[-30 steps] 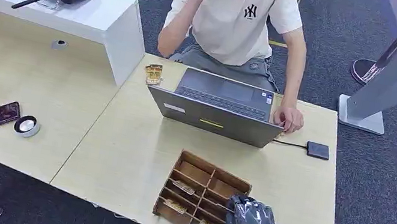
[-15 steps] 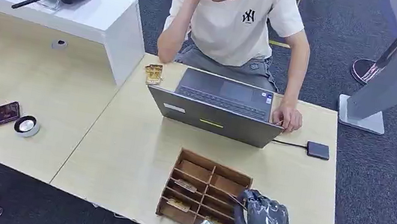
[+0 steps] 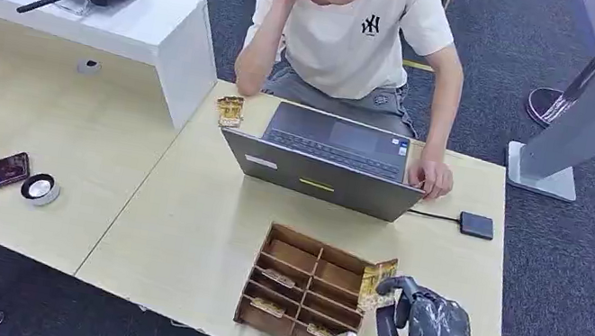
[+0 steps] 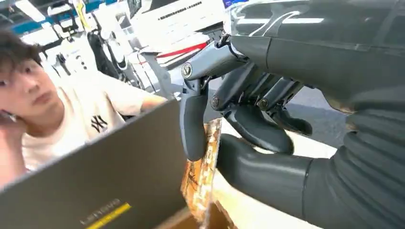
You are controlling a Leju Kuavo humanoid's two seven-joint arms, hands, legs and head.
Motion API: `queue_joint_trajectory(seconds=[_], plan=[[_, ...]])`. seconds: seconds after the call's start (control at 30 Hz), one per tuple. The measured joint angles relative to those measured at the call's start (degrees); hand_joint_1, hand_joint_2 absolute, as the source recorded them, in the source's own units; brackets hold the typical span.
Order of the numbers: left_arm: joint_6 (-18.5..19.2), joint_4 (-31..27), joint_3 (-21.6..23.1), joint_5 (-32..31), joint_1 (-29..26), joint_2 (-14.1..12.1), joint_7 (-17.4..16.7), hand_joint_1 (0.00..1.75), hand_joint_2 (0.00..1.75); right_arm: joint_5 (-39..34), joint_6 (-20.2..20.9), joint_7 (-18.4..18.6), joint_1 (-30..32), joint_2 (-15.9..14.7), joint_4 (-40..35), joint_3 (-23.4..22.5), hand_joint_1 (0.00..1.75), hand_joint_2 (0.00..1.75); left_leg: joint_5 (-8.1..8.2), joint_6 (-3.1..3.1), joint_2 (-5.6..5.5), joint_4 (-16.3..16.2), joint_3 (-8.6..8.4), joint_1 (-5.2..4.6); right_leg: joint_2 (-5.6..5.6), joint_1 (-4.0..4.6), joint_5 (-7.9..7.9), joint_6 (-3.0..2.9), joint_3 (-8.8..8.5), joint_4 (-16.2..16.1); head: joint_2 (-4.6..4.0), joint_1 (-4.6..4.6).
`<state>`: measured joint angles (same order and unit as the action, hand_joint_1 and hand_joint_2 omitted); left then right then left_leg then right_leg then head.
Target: Pass the card to the sensor for recognition and then transmit it.
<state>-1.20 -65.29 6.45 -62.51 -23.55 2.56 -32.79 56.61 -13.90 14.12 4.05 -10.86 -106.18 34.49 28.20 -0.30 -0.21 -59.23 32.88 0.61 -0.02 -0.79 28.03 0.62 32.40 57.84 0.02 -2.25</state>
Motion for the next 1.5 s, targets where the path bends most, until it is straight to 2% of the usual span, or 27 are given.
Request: queue_joint_trajectory(seconds=[0.33,0.53,0.77,0.9,1.0,1.1,1.23,1.5], plan=[[-0.1,-0.4,-1.7,-1.2,-0.8,1.1,1.1,0.0,0.0,-4.4,-1.2,-1.0,1.1,0.0,-3.4,-1.9,1.75,1.75,0.0,0.0,0.0,0.0,0.0,0.0,0.0,0.0,0.0,0.0,0.0,0.0,0.0,0.0],[-0.3,-0.5,-2.9,-1.7,-1.1,1.9,1.6,0.0,0.0,-10.5,-1.2,-1.8,1.4,0.0,-4.0,-2.8,1.75,1.75,0.0,0.0,0.0,0.0,0.0,0.0,0.0,0.0,0.0,0.0,0.0,0.0,0.0,0.0],[-0.4,-0.5,-3.4,-1.9,-1.3,2.3,1.7,0.0,0.0,-12.1,-1.2,-2.2,1.4,0.0,-4.1,-3.2,1.75,1.75,0.0,0.0,0.0,0.0,0.0,0.0,0.0,0.0,0.0,0.0,-0.01,0.0,0.0,0.0],[-1.0,-0.5,-4.1,-2.0,-1.3,2.6,3.1,0.0,0.0,-20.0,-1.1,-3.4,1.4,0.2,-4.1,-3.4,1.75,1.75,0.0,0.0,0.0,0.0,-0.01,0.0,0.0,0.0,0.0,0.0,0.0,0.0,0.0,0.0],[-5.4,4.5,-5.6,-2.2,2.2,3.2,8.0,0.0,0.0,-25.1,-1.1,-4.7,1.1,0.8,-4.1,-4.1,1.75,1.75,-0.01,0.01,-0.13,0.0,0.03,-0.01,-0.16,-0.01,0.0,0.0,-0.03,0.0,0.0,0.0],[-9.0,10.6,-7.3,-3.3,5.8,3.7,10.4,0.0,0.0,-28.8,-1.0,-5.4,0.3,1.4,-4.1,-4.6,1.75,1.75,-0.01,0.0,-0.02,0.0,0.01,0.0,-0.07,0.0,-0.02,-0.01,-0.07,0.0,0.0,-0.02],[-8.9,14.2,-8.8,-4.9,7.3,4.4,11.4,0.0,0.0,-33.8,-0.6,-5.4,-1.3,2.3,-4.1,-4.7,1.75,1.75,-0.03,0.01,0.0,0.0,-0.03,0.0,-0.04,0.0,-0.03,-0.01,-0.06,0.0,0.0,-0.02],[-7.8,16.6,-9.9,-6.8,8.7,4.8,12.0,0.0,0.0,-38.9,0.8,-4.3,-7.0,4.8,-3.1,-4.7,1.75,1.75,-0.03,0.01,-0.01,0.0,-0.01,0.0,-0.04,0.0,-0.02,-0.01,-0.04,0.0,0.0,0.0]])
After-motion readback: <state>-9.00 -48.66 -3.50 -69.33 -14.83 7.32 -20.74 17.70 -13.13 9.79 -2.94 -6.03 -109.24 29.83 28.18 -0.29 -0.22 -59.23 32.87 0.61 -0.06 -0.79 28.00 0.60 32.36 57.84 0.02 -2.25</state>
